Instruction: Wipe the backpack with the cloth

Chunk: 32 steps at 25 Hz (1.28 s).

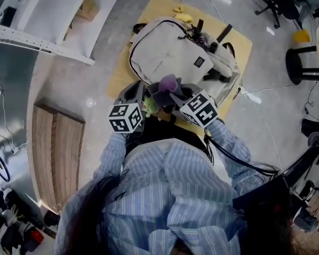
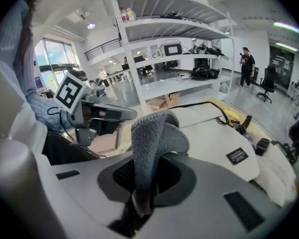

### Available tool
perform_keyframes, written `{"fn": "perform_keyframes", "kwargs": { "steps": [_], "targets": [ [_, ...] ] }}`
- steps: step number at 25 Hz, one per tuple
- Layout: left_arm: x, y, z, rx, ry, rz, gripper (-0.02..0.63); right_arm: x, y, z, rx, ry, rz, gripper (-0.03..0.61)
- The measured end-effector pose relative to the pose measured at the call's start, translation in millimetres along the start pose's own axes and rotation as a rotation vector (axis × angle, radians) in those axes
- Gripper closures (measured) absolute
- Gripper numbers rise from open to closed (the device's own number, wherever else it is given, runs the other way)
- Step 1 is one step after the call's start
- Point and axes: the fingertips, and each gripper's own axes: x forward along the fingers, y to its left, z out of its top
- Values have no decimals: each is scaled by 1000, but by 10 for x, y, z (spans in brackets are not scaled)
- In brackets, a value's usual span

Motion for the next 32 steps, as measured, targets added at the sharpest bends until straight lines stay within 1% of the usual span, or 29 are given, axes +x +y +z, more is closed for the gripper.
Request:
{"fn": "perform_keyframes", "kwargs": {
  "steps": [4,8,12,14,19,24,27,29,32],
  "targets": [
    [4,-31,-39,5,10,-2,609,-112,-543,46,43,-22,-99,537],
    [36,-63,-20,12,15,-14,609,-289,-1113,141,57,-32,-213,537],
    [85,-43,31,16,18,-20,609,-396,-1622,180,95,-36,-296,537],
    [111,-19,60,16,19,-18,609,-420,-1889,176,130,-37,-338,537],
    [151,51,112,14,23,-14,609,-454,-2461,153,268,-58,-421,537],
    [178,129,137,10,27,-4,609,-529,-2874,156,342,-65,-511,537],
    [193,151,135,10,26,0,609,-625,-3032,124,370,-75,-560,537],
    [189,152,129,10,25,2,609,-678,-3029,122,369,-83,-558,537],
    [168,133,125,10,24,3,609,-777,-2868,204,340,-111,-531,537]
  ]
}}
